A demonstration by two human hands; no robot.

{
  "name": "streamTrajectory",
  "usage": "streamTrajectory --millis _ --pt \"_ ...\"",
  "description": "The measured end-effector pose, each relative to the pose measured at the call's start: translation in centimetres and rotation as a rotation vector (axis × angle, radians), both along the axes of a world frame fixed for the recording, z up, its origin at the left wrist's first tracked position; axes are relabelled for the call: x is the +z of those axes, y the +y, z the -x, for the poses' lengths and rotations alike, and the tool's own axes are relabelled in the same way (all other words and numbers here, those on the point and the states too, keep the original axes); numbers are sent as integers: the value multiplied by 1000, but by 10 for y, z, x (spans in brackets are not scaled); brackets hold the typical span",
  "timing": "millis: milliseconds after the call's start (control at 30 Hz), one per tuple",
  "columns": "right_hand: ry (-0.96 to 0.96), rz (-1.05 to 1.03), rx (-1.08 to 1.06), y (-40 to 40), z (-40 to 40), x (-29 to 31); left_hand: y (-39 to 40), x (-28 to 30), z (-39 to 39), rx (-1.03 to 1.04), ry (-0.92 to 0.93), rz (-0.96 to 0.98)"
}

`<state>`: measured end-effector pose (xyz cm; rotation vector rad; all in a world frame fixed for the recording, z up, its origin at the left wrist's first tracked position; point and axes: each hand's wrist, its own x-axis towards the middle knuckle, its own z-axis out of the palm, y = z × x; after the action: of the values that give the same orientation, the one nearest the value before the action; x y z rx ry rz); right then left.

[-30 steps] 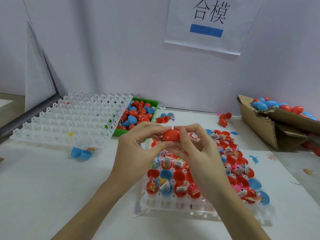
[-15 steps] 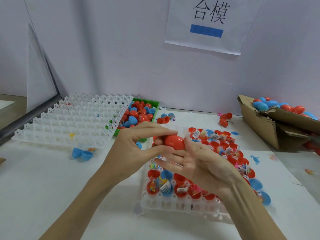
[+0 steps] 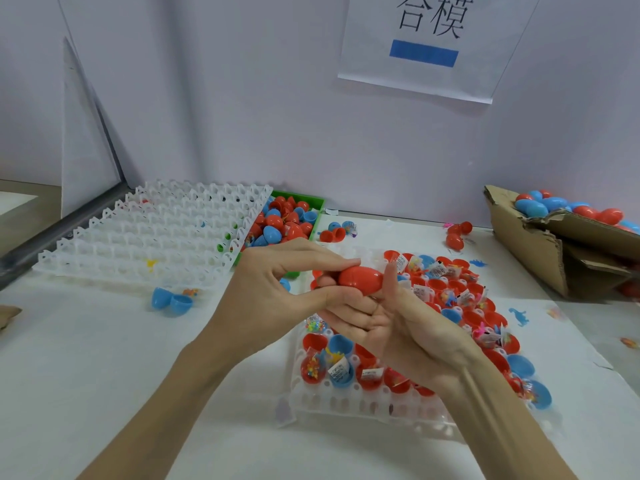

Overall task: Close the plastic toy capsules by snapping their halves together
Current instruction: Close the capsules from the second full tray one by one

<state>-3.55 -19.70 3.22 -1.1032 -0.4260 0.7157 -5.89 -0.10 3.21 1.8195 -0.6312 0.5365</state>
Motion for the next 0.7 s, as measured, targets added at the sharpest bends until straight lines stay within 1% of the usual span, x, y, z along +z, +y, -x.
streamTrajectory --millis 33,67,267,367,600,700 --pt "58 -54 -10 2 1 -2 -1 0 0 20 -24 -20" --pt "131 -108 31 -1 5 -4 -1 0 0 39 -46 -35" --pt "165 -177 -19 4 9 -4 -4 3 5 92 -126 -72" --pt "157 -161 -61 7 10 -4 -4 3 4 109 -143 -103" --pt "155 -151 -84 9 12 -5 -4 0 3 175 -270 -184" --pt "198 -189 -51 3 11 -4 -4 -1 2 161 -252 -184"
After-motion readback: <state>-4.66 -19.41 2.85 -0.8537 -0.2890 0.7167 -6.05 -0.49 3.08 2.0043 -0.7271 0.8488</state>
